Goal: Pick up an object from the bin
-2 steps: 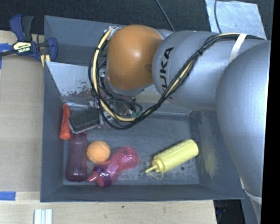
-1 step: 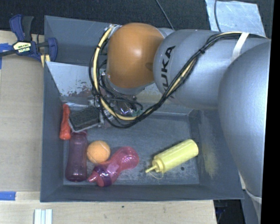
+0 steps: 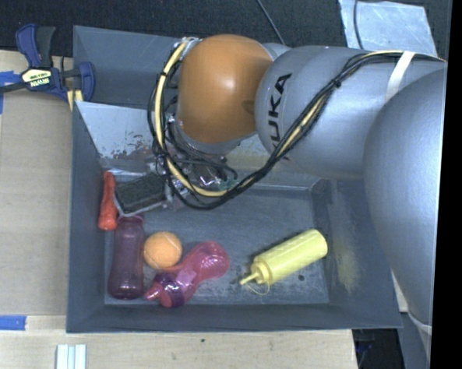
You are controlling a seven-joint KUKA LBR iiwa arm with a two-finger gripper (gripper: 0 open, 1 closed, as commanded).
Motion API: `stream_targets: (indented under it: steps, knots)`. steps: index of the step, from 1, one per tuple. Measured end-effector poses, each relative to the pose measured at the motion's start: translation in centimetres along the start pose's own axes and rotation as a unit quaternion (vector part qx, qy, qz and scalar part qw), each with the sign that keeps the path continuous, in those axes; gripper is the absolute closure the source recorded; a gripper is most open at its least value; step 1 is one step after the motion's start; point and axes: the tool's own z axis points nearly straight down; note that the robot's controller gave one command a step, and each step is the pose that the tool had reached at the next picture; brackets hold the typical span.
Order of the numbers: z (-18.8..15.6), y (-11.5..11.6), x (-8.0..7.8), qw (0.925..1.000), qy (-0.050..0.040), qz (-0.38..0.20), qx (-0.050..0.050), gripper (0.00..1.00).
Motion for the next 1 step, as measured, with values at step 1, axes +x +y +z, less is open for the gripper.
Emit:
stream_targets:
  steps: [1]
  knots:
    - [-0.61, -0.02, -0.08, 1.0000, -0.0020, 0.001, 0.000, 1.00]
